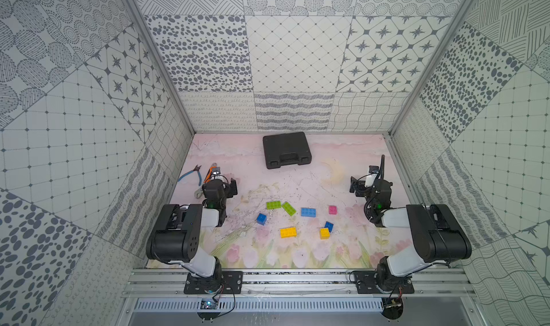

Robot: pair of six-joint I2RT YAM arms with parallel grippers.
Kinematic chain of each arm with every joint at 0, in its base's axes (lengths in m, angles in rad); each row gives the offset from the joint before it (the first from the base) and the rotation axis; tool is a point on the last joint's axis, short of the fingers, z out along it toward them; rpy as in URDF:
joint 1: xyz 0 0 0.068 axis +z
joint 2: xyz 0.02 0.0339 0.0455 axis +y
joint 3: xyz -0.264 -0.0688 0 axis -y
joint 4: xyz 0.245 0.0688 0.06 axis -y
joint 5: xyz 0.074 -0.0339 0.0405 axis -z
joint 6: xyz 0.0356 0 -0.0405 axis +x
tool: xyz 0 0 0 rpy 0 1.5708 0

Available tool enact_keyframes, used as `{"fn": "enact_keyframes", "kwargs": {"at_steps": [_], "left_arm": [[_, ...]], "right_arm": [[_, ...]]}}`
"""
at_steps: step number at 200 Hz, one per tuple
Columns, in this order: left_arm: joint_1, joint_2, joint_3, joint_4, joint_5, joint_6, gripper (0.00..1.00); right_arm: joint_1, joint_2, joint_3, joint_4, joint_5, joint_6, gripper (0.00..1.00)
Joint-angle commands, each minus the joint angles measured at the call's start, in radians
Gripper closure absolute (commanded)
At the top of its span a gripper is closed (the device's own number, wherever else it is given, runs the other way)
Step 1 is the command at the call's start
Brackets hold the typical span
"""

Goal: Assemble a spoon with lego
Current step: Pick up the lego brick from the center of the board.

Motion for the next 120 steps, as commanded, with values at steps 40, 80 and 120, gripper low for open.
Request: {"fn": "enact_keyframes", "kwargs": {"at_steps": [40,80,120], "left_arm": [[-0.001,0.001,0.009,0.010,-0.003,0.011,0.02],[-0.002,0.002,0.008,0.010,-0.003,0.011,0.02],[-0.001,0.000,0.009,0.021,0.002,0.022,0.02]], "right_arm": [[0.004,-0.006,0.022,0.035,-0.004,-0.005,0.02],[0.005,-0.005,0.023,0.036,-0.005,-0.005,0.02],[0.005,-0.014,0.024,0.058,0.002,0.000,0.02]]}}
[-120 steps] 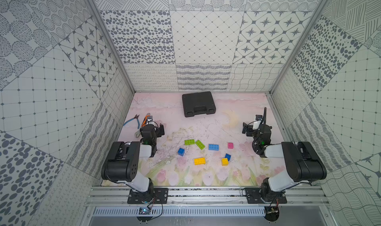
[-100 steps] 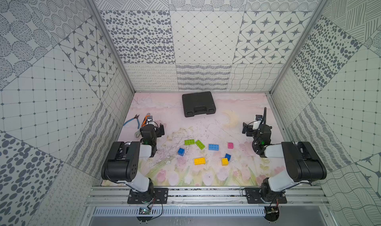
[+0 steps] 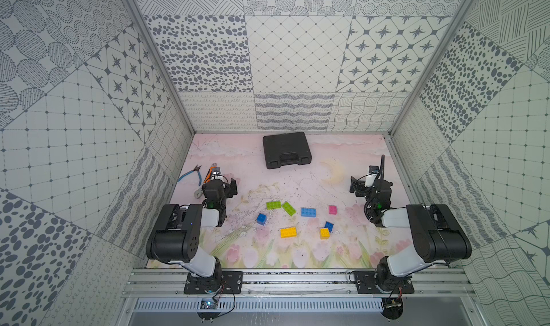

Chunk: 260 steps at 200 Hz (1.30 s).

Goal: Assemble a spoon with lego
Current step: Pick up the lego brick from the center of the board.

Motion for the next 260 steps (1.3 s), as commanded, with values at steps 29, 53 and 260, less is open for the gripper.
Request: {"fn": "enact_keyframes", "kwargs": {"at_steps": [29,53,260], "left_arm": [[-0.070,-0.261,0.251,-0.564,-0.138,-0.067,0.02],[-0.074,-0.369,0.465,-1.021,0.018,-0.413,0.02],[-0.316,-0.558,0.115,-1.101,0.158,-0.671,0.41]], "right_arm": [[0.089,-0.319,0.384,-0.801,0.007,0.074,0.02],[0.301,-0.350,0.697,-1.400,0.029,0.181,0.02],[0.792,-0.059,0.526,-1.653,-0.030,0.820,0.41]]}}
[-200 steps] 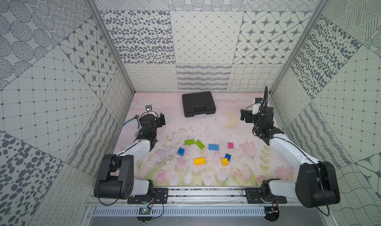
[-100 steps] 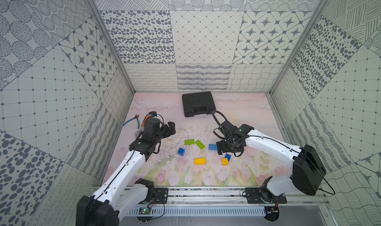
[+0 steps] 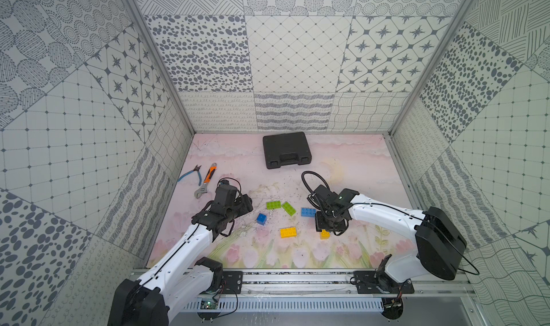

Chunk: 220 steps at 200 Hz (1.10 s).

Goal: Assemble a spoon with lego
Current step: Pick up the lego brick from the center of the board.

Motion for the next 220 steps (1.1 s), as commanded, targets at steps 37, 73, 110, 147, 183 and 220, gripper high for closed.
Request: {"fn": "enact_keyframes", "kwargs": {"at_steps": [37,73,110,147,183,220], "left_arm": [[-0.011,0.150,-0.019,0.116,-0.011,-0.057,0.83],[-0.013,0.264,-0.030,0.169,0.022,-0.077,1.00],[-0.030,0.334,-0.030,0.225,0.042,-0.080,1.00],[-0.083,0.409,-0.033,0.266,0.060,-0.115,1.00],[-0.122,0.432,-0.029,0.285,0.071,-0.131,1.00],[-0.179,0.370,-0.053,0.203,0.071,-0.182,1.00]], "right_arm": [[0.008,0.022,-0.024,0.064,0.016,0.059,0.50],[0.020,0.028,-0.042,0.072,0.018,0.074,0.57],[0.030,0.041,-0.041,0.080,0.028,0.078,0.61],[0.038,0.040,-0.056,0.087,0.024,0.090,0.68],[0.044,0.035,-0.057,0.088,0.028,0.097,0.71],[0.051,0.031,-0.042,0.076,0.029,0.093,0.72]]}}
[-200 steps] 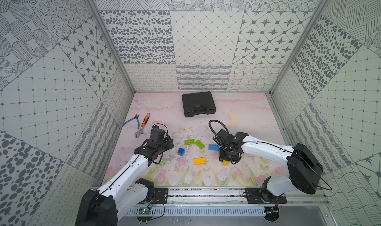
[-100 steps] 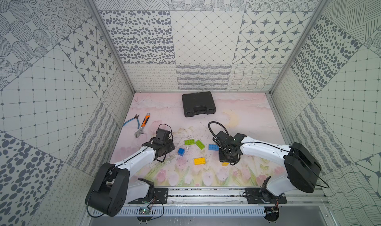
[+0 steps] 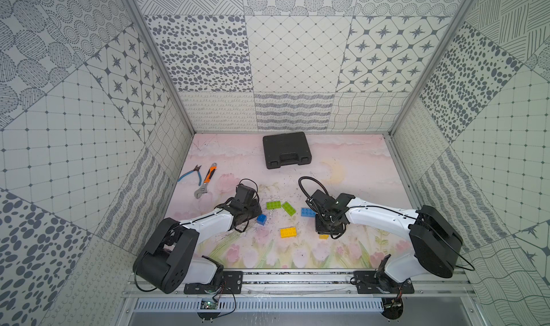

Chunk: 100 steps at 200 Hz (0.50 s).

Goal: Assemble a spoon with lego
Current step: Move the lego brick at the center of the board.

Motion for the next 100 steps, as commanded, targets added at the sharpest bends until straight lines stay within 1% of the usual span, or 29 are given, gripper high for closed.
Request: {"fn": "enact_keyframes", "kwargs": {"at_steps": [1,40,55,68,81,90,100], "left_arm": [[-0.049,-0.038,-0.027,-0.116,0.027,-0.064,1.00],[-0.064,-0.109,-0.086,-0.219,-0.005,-0.118,1.00],[-0.071,-0.111,-0.101,-0.210,0.004,-0.136,1.00],[-0.100,-0.112,-0.115,-0.164,0.012,-0.164,1.00],[-0.135,-0.103,-0.117,-0.139,-0.003,-0.187,1.00],[-0.148,-0.093,-0.109,-0.141,-0.016,-0.192,1.00],[-0.155,-0.088,-0.108,-0.138,-0.026,-0.196,1.00]], "right_arm": [[0.012,0.004,-0.001,0.004,0.011,0.014,0.72],[0.020,0.008,0.017,0.010,0.009,0.003,0.75],[0.025,0.014,0.034,0.012,0.003,-0.007,0.76],[0.031,0.015,0.055,0.014,0.000,-0.015,0.76],[0.034,0.013,0.078,0.018,-0.012,-0.020,0.77],[0.036,0.014,0.097,0.018,-0.020,-0.025,0.81],[0.037,0.019,0.118,0.015,-0.031,-0.031,0.81]]}}
